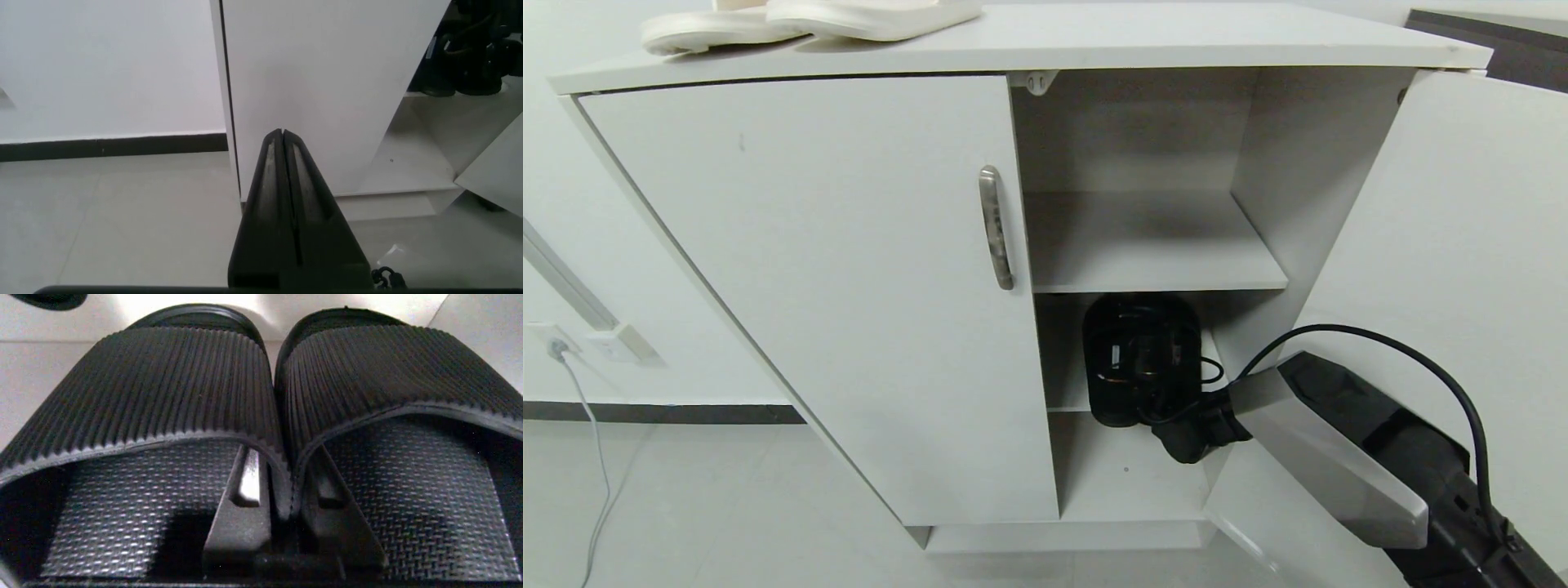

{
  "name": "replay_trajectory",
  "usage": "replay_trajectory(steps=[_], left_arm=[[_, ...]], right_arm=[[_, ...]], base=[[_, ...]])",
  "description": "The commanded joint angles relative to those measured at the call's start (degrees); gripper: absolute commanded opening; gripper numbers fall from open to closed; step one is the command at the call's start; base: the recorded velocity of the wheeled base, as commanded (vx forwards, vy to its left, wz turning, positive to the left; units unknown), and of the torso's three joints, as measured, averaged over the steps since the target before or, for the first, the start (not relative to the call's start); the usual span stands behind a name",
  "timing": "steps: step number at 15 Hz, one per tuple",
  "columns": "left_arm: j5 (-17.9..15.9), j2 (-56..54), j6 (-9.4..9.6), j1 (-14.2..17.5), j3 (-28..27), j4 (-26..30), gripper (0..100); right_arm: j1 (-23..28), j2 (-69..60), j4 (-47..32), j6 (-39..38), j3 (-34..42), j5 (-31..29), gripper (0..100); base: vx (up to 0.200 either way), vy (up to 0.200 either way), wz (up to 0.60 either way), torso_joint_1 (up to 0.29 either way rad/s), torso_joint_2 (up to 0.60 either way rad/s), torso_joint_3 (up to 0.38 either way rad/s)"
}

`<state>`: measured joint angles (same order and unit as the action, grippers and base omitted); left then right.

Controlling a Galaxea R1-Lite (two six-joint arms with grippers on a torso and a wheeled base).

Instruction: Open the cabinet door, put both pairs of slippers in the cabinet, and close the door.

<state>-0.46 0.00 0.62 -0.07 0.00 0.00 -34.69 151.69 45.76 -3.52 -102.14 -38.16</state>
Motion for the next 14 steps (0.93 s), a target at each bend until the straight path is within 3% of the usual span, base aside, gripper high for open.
replay_trajectory(steps=[1, 7, 9, 14], left_arm=[[0.0, 0.1, -0.01, 0.0, 0.0, 0.0, 0], [0.2, 0.1, -0.01, 0.0, 0.0, 0.0, 0], [0.1, 0.1, 0.08, 0.0, 0.0, 0.0, 0], [0.1, 0.1, 0.17, 0.0, 0.0, 0.0, 0]], right_arm=[[0.0, 0.3, 0.0, 0.0, -0.3, 0.0, 100], [-0.3, -4.4, 0.9, -0.1, 7.1, -0.3, 100], [-1.3, -8.2, 3.5, -0.1, 13.8, -0.3, 100], [-5.6, -21.5, 15.6, -0.5, 41.1, -1.1, 100]], base=[[0.000, 0.000, 0.00, 0.000, 0.00, 0.000], [0.000, 0.000, 0.00, 0.000, 0.00, 0.000], [0.000, 0.000, 0.00, 0.000, 0.00, 0.000], [0.000, 0.000, 0.00, 0.000, 0.00, 0.000]])
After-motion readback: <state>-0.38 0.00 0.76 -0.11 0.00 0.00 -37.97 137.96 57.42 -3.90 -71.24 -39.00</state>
